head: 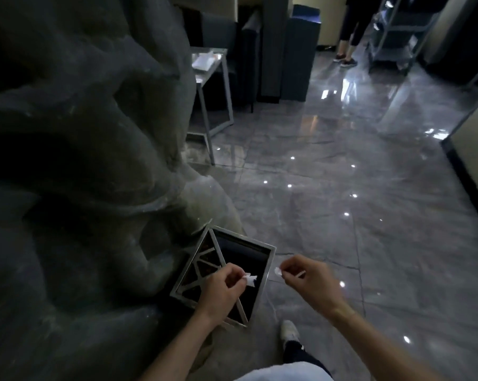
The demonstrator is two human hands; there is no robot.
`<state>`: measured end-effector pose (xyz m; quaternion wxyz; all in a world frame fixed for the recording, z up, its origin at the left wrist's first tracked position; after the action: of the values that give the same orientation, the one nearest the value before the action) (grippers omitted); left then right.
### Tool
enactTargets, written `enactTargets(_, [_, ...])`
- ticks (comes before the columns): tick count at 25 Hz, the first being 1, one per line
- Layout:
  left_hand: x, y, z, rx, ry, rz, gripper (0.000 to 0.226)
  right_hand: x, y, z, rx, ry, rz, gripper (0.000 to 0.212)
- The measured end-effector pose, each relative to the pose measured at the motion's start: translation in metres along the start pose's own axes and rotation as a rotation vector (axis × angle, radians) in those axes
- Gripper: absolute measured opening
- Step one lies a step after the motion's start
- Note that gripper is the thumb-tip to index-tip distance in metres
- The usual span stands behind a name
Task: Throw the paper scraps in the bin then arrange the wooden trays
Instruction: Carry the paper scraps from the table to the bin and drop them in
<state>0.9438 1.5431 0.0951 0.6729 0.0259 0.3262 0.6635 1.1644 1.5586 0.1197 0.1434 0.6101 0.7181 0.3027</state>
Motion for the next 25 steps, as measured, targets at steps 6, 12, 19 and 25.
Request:
enactTargets(6, [0.028, -0.026, 0.022, -0.047, 0.186, 0.164, 0.004, 0.079, 0.013, 0.048, -0.017, 0.169, -0.278, 0.015])
enactTargets(12, [0.044, -0.040, 0.011, -0.066, 0.328, 0.258, 0.006, 0.128, -0.011, 0.077, -0.112, 0.248, -0.480, 0.010])
enactTargets(19, [0.068, -0.060, -0.030, -0.042, 0.485, 0.284, 0.009, 0.135, -0.066, 0.104, -0.245, 0.194, -0.707, 0.011])
enactTargets(25, [0.085, -0.082, -0.059, 0.041, 0.609, 0.316, 0.006, 0.128, -0.109, 0.119, -0.330, 0.157, -0.781, 0.011])
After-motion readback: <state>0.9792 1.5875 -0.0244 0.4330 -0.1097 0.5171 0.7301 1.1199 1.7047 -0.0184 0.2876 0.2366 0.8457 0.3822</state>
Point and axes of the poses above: each hand's wrist, its own x-axis towards the middle knuckle, its own y-axis out of the back of the hand, z = x × y, the point moved 2 cm from there along x, towards the middle knuckle, and after that the axes turned 14 degrees about y, right-handed, at the moved point
